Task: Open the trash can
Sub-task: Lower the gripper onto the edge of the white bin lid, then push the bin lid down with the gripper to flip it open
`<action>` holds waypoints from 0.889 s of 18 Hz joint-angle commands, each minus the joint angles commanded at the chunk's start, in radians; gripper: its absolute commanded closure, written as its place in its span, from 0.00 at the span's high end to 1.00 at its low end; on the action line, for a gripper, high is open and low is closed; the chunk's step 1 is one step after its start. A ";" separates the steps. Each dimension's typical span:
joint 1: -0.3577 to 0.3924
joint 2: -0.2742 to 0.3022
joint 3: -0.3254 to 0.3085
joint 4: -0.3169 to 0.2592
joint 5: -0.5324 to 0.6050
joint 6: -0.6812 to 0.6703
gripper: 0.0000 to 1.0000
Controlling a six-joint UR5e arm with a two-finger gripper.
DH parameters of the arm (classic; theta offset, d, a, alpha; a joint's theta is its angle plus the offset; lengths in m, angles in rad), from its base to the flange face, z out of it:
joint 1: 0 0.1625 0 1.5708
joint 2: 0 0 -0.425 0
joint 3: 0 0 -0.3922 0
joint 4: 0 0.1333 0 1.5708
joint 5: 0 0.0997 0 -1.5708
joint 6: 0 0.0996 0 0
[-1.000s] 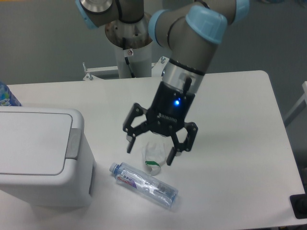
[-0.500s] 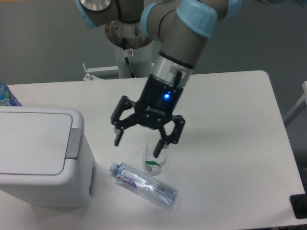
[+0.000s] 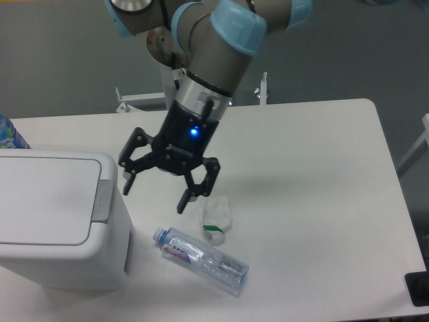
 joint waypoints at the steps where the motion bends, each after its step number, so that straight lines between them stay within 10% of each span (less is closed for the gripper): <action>1: -0.017 -0.011 0.005 0.000 0.018 0.000 1.00; 16: -0.023 -0.028 0.008 0.005 0.036 0.000 1.00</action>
